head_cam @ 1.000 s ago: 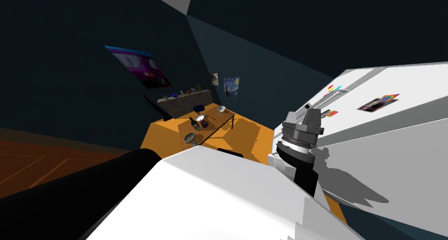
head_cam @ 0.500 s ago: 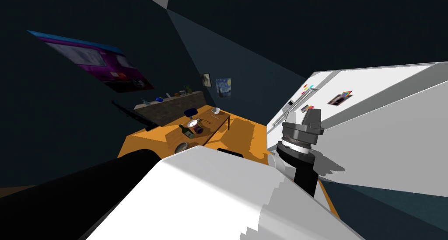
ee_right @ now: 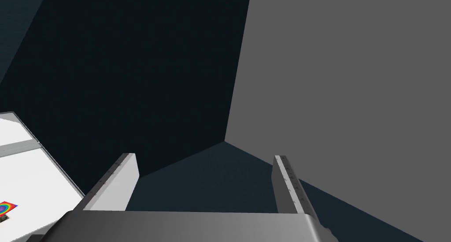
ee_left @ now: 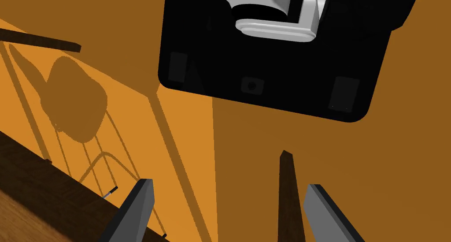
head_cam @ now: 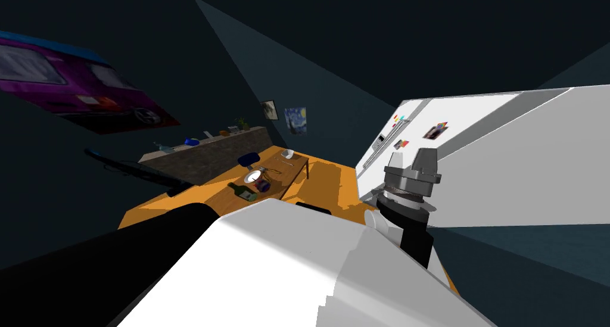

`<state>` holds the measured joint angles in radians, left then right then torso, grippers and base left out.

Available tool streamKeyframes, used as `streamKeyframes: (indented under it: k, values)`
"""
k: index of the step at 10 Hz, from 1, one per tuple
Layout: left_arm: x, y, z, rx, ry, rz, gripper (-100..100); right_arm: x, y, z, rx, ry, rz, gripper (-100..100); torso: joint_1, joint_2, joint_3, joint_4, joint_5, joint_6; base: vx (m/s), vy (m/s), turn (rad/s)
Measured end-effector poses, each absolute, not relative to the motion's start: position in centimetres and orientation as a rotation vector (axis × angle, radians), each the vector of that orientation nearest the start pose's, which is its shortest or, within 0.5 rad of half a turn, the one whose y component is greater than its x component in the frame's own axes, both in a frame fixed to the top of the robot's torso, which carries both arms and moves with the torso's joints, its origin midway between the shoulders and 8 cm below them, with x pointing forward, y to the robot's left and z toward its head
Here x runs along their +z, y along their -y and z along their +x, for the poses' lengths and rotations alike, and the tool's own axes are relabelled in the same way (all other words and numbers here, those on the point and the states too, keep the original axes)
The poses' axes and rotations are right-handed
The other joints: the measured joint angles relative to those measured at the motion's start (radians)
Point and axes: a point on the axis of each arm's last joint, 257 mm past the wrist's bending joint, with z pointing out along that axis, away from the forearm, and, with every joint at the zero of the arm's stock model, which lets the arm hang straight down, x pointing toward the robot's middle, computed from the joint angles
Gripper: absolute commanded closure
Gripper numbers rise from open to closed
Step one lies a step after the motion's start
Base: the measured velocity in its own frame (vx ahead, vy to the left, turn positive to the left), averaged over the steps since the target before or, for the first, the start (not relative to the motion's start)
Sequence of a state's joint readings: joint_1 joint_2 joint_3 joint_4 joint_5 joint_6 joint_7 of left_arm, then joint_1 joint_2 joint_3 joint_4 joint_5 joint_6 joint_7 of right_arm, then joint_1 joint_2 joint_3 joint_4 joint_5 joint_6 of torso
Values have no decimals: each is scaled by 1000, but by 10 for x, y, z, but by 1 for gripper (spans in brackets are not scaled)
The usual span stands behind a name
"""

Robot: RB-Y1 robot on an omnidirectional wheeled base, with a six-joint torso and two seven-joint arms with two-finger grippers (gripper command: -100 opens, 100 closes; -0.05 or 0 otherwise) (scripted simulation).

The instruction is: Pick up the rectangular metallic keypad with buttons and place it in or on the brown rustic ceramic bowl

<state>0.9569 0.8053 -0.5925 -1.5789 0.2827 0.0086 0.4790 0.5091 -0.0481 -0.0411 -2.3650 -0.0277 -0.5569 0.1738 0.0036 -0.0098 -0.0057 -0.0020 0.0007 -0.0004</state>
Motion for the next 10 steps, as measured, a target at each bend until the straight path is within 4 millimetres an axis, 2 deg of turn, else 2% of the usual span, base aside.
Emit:
streamKeyframes:
  k: [3, 6, 7, 8, 10]
  values:
    - [-536, -335, -131, -300, -2176, -2257, -100, 70, 283, 313, 1145, -575, 466, 0, -3, 1, 1, 0, -1, -1, 90, 67, -213]
    - [-534, -366, -161, -144, -2250, -2234, -100, 70, 283, 313, 1145, -575, 466, 0, -3, 3, 2, 1, -1, -1, 44, 62, -104]
    - [-533, -368, -162, -137, -2252, -2234, 0, 70, 283, 313, 1145, -575, 466, 0, -6, 5, 3, 1, -1, -2, 5, 8, 2]
    - [-533, -368, -162, -138, -2251, -2234, -100, 70, 283, 313, 1145, -575, 466, 0, -8, 6, 4, 1, -2, -2, -38, -1, -242]
    - [-543, -362, -161, -143, -2207, -2272, -100, 70, 283, 313, 1145, -575, 466, 0, -9, 12, 7, 3, -2, -1, -83, 3, -185]
